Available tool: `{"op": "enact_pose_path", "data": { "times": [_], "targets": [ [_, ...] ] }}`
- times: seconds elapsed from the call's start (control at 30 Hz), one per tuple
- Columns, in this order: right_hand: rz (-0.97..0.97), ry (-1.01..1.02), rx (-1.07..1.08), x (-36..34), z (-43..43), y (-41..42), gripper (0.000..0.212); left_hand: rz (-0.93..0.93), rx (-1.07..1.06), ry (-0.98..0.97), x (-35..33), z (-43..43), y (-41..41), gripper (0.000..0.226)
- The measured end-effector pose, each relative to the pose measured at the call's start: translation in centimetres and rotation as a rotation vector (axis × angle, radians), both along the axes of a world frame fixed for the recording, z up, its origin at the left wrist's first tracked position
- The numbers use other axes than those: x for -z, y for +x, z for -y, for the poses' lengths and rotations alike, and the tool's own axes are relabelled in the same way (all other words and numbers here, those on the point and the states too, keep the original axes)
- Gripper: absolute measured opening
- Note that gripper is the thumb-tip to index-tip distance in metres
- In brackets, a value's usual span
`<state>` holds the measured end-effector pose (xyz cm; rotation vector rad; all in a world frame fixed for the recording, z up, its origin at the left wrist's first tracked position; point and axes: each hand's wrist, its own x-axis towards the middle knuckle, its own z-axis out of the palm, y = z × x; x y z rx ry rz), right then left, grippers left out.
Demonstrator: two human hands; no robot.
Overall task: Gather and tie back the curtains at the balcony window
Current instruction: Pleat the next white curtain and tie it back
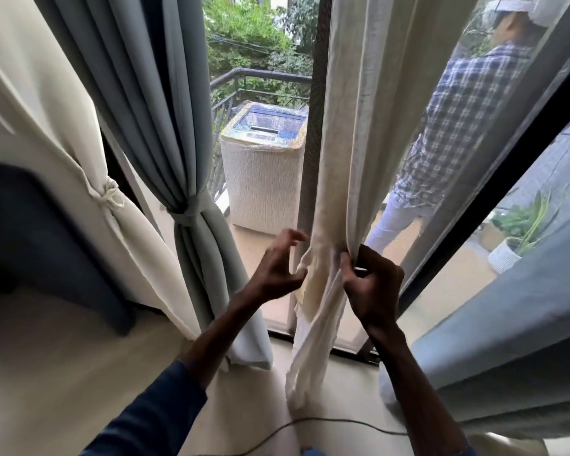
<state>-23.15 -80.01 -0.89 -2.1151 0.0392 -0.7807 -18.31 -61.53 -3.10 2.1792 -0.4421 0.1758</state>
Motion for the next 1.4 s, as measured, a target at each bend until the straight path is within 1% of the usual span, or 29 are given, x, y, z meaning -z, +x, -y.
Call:
{"op": "enact_pose_path", "data": {
  "times": [0.07, 0.13, 0.23, 0.33, 0.4, 0.5, 0.6, 0.63, 0.7, 0.77, 0.83, 0.9, 0.97, 1.0, 1.07, 1.17, 1.23, 1.27, 1.33, 1.4],
  "targets": [
    [0.004, 0.007, -0.021, 0.2, -0.3, -0.7, 0.010, -0.089, 0.029, 0.049, 2.2, 0.2, 0.0, 0.062],
    [0.003, 0.063, -0.080, 0.6, -0.6, -1.2, 0.010, -0.140, 0.060, 0.023, 3.5, 0.7, 0.2, 0.062],
    [0.010, 0.127, -0.123, 1.2, -0.8, -1.8, 0.012, -0.111, 0.066, 0.070, 4.8, 1.4, 1.2, 0.045],
    [0.001, 0.156, -0.127, 1.9, -0.8, -1.4, 0.012, -0.051, 0.117, 0.115, 5.4, 1.7, 1.7, 0.014],
    [-0.043, 0.167, -0.118, 3.1, -0.8, -0.8, 0.008, -0.011, 0.183, 0.141, 5.5, 2.0, 1.5, 0.007],
    [-0.099, 0.159, -0.080, 5.4, -0.6, -0.4, 0.019, 0.018, 0.267, 0.185, 5.6, 1.8, 1.3, 0.014],
    [-0.068, 0.135, -0.053, 6.6, 0.4, -0.6, 0.027, 0.050, 0.210, 0.267, 5.8, 0.3, 1.5, 0.031],
    [-0.054, 0.131, -0.041, 6.7, 0.8, -0.7, 0.028, 0.060, 0.186, 0.271, 5.8, -0.4, 1.6, 0.034],
    [-0.049, 0.126, -0.018, 7.0, 1.7, -0.7, 0.025, 0.041, 0.158, 0.235, 5.2, -1.8, 1.8, 0.036],
    [-0.043, 0.104, 0.005, 7.4, 2.2, -0.7, 0.023, -0.013, 0.171, 0.149, 4.7, -3.3, 2.1, 0.040],
    [-0.033, 0.087, 0.021, 7.3, 2.3, -0.7, 0.025, -0.050, 0.202, 0.049, 4.4, -4.6, 2.5, 0.032],
    [-0.026, 0.051, 0.038, 7.1, 2.1, -0.7, 0.028, -0.066, 0.200, 0.029, 4.2, -5.4, 2.8, 0.018],
    [-0.001, 0.000, 0.032, 7.0, 1.5, -0.9, 0.027, -0.030, 0.155, 0.106, 4.0, -5.6, 3.5, 0.011],
    [0.007, 0.012, -0.002, 7.2, 1.1, -0.9, 0.020, 0.001, 0.125, 0.166, 4.0, -5.4, 3.9, 0.011],
    [-0.016, 0.074, -0.109, 7.0, 0.3, -1.2, 0.004, 0.044, 0.065, 0.223, 4.2, -4.6, 5.3, 0.011],
    [-0.088, 0.087, -0.238, 6.3, -0.6, -1.5, 0.024, 0.095, -0.040, 0.268, 3.5, -1.6, 6.4, 0.015],
    [-0.110, 0.108, -0.367, 5.7, -1.2, -1.6, 0.043, 0.051, -0.111, 0.309, 2.5, 1.3, 6.3, 0.022],
    [-0.122, 0.154, -0.419, 5.7, -1.3, -1.6, 0.050, 0.021, -0.100, 0.304, 1.8, 2.5, 6.0, 0.022],
    [-0.162, 0.237, -0.412, 5.5, -1.4, -1.8, 0.054, -0.060, 0.028, 0.258, 1.7, 3.9, 5.7, 0.018],
    [-0.229, 0.303, -0.323, 5.8, -1.0, -2.1, 0.048, -0.128, 0.095, 0.181, 3.0, 3.8, 6.6, 0.021]
  ]
}}
